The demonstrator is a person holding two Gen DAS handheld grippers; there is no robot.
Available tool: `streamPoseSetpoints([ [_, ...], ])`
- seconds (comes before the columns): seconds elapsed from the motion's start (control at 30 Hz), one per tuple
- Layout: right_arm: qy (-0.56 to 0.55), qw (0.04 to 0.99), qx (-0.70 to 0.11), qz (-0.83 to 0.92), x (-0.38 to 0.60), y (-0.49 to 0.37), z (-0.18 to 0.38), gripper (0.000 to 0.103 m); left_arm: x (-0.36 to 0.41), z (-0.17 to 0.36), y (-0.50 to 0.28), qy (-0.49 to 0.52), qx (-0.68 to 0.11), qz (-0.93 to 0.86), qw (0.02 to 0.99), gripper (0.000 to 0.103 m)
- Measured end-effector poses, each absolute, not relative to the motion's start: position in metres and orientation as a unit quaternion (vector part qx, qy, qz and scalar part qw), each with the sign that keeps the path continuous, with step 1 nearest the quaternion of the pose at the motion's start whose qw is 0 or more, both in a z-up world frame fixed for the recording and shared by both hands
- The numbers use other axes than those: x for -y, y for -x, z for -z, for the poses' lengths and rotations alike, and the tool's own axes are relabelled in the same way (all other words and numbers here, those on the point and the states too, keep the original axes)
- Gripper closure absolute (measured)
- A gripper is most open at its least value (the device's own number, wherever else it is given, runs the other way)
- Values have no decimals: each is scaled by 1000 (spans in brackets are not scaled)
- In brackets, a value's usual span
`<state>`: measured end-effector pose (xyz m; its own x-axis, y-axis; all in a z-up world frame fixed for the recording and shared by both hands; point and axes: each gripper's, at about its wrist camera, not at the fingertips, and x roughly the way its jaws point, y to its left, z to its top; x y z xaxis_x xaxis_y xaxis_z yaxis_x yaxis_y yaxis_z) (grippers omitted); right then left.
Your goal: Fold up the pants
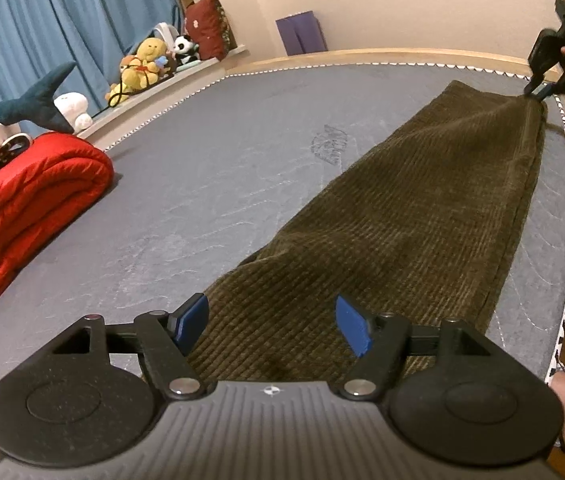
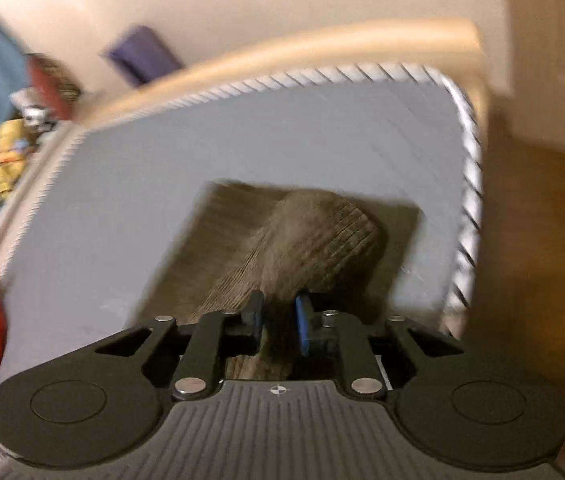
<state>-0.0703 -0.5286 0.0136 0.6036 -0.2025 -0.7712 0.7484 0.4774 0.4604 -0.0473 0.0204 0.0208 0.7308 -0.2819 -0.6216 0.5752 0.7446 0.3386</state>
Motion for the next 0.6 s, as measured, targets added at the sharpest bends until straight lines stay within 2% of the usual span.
streamPoseSetpoints([
  [0.13,-491,764,-315,276,556,66,23,69,-18,-21,49,-269,-274,241,891,26],
  [0.33,-515,766,-262,284,572,75,29,66,-23,-23,49,-266,-274,230,895,24],
  [0.5,-518,769,-255,274,576,75,24,66,-23,-18,47,-270,-282,226,892,24],
  [0.57,-505,777,-263,269,576,75,22,82,-20,-17,47,-273,-282,230,890,24],
  [0.6,-499,780,-265,269,576,75,22,102,-17,-17,47,-274,-281,233,890,24],
])
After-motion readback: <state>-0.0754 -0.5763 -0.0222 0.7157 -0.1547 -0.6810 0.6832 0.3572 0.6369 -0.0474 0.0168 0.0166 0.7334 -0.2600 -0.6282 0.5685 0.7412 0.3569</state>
